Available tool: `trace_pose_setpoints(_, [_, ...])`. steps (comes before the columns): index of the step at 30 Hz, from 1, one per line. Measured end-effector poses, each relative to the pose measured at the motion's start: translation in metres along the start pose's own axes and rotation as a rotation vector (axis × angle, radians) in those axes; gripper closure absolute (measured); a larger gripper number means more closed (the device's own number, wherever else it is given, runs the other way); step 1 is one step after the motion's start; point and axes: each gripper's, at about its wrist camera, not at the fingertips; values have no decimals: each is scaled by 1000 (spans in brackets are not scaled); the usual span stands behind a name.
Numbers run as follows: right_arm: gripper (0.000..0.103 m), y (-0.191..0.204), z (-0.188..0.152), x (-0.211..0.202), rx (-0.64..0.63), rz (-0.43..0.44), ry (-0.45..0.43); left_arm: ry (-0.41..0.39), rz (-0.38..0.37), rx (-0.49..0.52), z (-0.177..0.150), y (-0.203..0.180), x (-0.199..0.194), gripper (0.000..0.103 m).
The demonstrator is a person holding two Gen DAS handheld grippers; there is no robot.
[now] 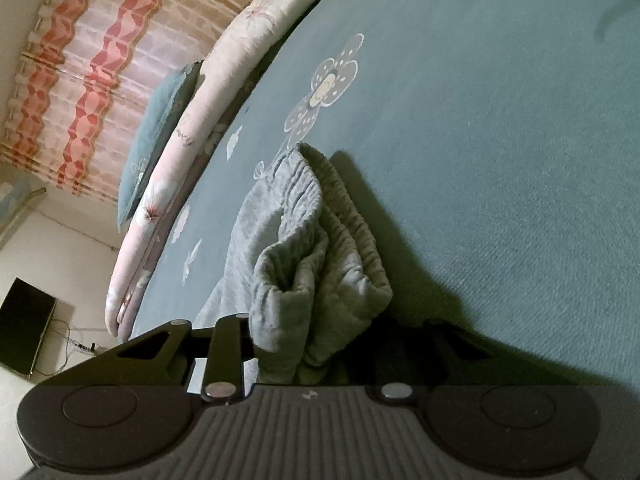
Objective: Fold clothes
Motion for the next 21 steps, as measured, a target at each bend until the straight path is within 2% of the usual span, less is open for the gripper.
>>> trace_pose_setpoints(5, [73, 24, 4, -3, -45, -72, -9, 59, 18, -80, -4, 30, -4, 1])
trace_pose_setpoints(13, [73, 106, 4, -20, -230, -105, -14, 193, 33, -182, -21, 79, -14, 1])
trace_pose_setpoints(21, [73, 192, -26, -18, -423, -117, -1, 258, 81, -181, -41, 120, -41, 1])
Point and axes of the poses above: each gripper's, at about its wrist camera, not at the fingertips, and x roughly the way its jaws point, y to its left, z to its top, and after that the axes turned 4 degrees about z, right-handed
